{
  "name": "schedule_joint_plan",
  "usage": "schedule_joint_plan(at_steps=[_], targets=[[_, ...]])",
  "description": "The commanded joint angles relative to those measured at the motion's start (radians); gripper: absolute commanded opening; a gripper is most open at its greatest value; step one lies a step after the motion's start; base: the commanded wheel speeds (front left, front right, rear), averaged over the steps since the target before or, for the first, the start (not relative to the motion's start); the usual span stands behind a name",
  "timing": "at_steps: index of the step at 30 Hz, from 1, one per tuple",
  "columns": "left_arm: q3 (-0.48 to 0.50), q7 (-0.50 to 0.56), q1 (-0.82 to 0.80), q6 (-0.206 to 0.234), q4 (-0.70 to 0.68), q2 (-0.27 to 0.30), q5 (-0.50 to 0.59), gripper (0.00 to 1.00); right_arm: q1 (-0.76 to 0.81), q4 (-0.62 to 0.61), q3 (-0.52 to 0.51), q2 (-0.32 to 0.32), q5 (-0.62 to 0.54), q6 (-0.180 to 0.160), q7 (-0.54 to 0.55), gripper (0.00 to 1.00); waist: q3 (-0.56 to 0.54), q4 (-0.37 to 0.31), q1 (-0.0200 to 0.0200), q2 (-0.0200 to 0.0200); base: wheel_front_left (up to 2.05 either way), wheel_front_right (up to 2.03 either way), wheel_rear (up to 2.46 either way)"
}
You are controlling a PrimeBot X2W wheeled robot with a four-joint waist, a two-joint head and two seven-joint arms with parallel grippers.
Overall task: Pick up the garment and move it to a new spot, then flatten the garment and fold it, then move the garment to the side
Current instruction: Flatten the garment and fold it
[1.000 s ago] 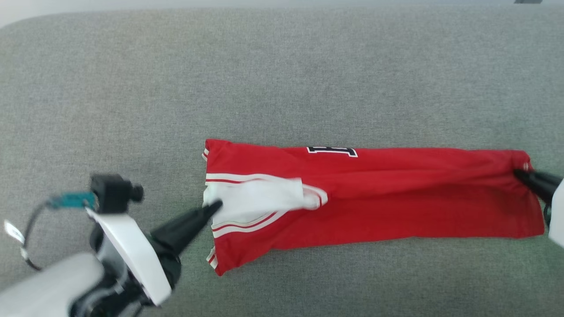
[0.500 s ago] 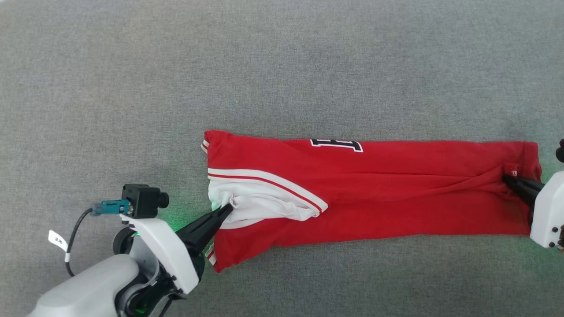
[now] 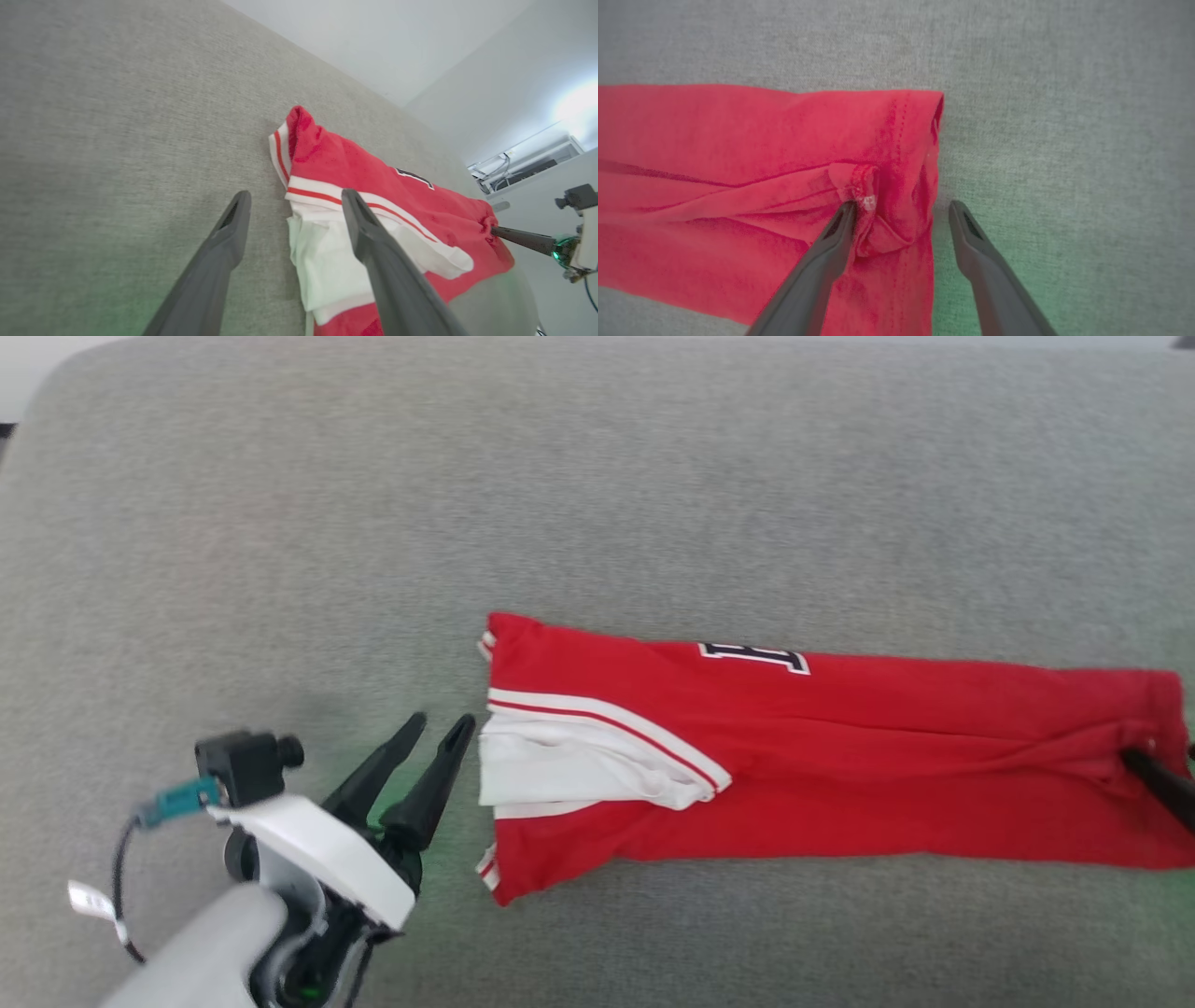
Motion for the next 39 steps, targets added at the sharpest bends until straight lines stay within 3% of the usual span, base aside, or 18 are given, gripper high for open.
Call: schedule_joint_plan(at_steps=[1,7,15,16,18,19,22,28,39], targets=[[0.022,-0.004,0.025,0.006,0.008,-0.014,0.035,1.00,0.009,0.008,-0.007,0.003,0.002,0.000,0.008,1.00,-0.006,0.017,0.0000,-0.0001,0.00,0.00,0.00],[0.268,-0.005,0.155,-0.003,0.071,-0.161,0.240,1.00,0.027,0.064,-0.037,0.023,0.005,0.000,0.050,1.00,-0.009,0.057,0.0000,-0.0001,0.00,0.00,0.00],[0.549,-0.005,0.256,-0.008,0.038,-0.299,0.678,1.00,0.020,0.095,-0.037,0.050,0.003,0.000,0.091,1.00,-0.019,0.088,0.0000,-0.0001,0.00,0.00,0.00],[0.578,-0.005,0.268,-0.007,0.023,-0.315,0.726,1.00,0.020,0.096,-0.037,0.053,0.007,0.000,0.096,0.91,-0.020,0.089,0.0000,-0.0001,0.00,0.00,0.00],[0.623,-0.005,0.290,-0.008,-0.005,-0.344,0.818,1.00,0.019,0.100,-0.036,0.057,0.009,0.000,0.106,0.49,-0.022,0.091,0.0000,-0.0001,0.00,0.00,0.00],[0.647,-0.005,0.299,-0.008,-0.021,-0.352,0.868,1.00,0.021,0.100,-0.032,0.058,0.011,0.000,0.113,0.43,-0.022,0.092,0.0000,-0.0001,0.00,0.00,0.00],[0.693,-0.005,0.325,-0.008,-0.060,-0.386,0.981,1.00,0.019,0.100,-0.031,0.058,0.014,0.000,0.124,0.02,-0.024,0.089,0.0000,-0.0001,0.00,0.00,0.00],[0.746,-0.005,0.358,-0.009,-0.119,-0.424,1.096,1.00,0.009,0.107,-0.038,0.064,0.017,0.000,0.115,0.00,-0.026,0.071,0.0000,-0.0001,0.00,0.00,0.00],[0.736,-0.005,0.366,-0.008,-0.167,-0.421,1.106,1.00,-0.032,0.162,-0.123,-0.013,-0.018,-0.002,0.063,0.00,-0.013,-0.007,0.0000,-0.0001,0.00,0.00,0.00]])
